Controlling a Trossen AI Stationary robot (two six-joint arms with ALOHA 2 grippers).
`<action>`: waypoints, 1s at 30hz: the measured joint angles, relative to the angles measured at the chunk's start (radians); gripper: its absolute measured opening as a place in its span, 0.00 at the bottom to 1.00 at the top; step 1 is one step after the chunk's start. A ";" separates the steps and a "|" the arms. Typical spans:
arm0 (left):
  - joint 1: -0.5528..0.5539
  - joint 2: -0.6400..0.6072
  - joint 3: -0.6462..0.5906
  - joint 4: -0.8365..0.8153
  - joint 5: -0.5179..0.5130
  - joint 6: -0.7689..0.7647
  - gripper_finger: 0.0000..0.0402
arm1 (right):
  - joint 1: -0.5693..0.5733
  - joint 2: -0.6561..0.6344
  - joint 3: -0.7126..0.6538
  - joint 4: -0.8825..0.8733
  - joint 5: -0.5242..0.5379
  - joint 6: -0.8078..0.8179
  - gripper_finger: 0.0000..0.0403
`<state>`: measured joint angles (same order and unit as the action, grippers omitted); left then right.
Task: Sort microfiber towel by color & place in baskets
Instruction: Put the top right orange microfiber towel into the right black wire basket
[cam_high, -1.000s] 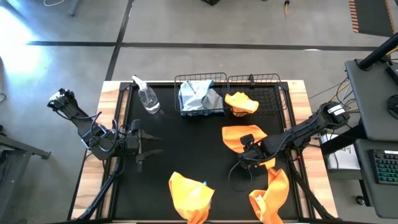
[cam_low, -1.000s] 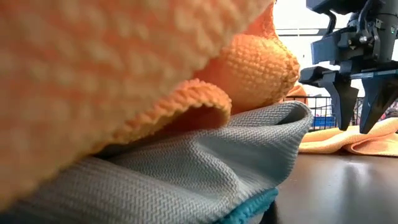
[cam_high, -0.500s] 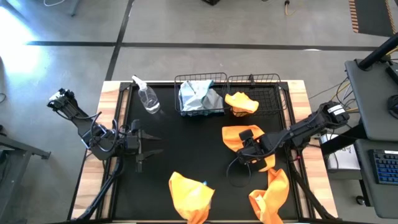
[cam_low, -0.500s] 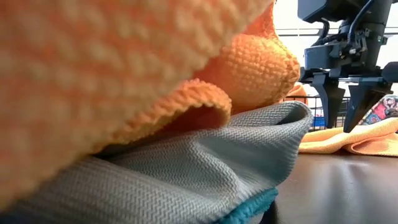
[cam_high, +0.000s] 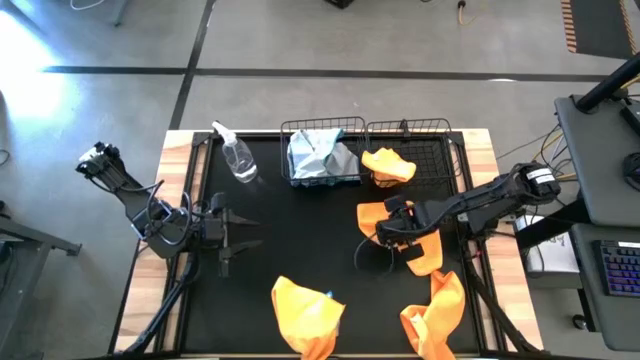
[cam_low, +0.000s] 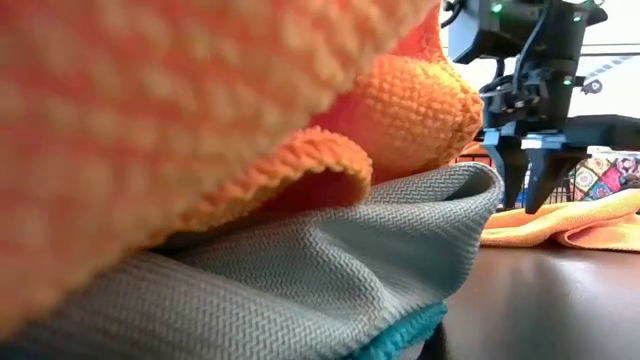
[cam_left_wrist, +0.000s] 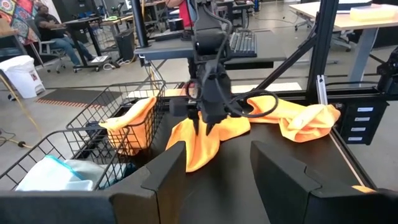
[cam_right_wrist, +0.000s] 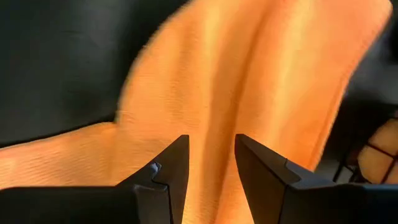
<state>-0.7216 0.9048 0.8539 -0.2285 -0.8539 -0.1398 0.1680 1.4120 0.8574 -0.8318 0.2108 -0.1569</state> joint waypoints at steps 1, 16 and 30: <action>0.000 0.003 0.000 0.000 0.000 0.000 0.41 | -0.014 0.000 0.000 0.000 0.000 0.004 0.31; 0.000 0.079 0.000 0.001 0.000 -0.030 0.41 | -0.114 0.000 -0.001 0.022 -0.005 0.146 0.31; 0.000 0.072 0.000 0.003 0.000 -0.026 0.41 | -0.137 0.084 -0.005 0.065 0.000 0.212 0.31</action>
<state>-0.7219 0.9771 0.8539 -0.2256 -0.8543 -0.1661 0.0315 1.4956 0.8520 -0.7666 0.2104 0.0555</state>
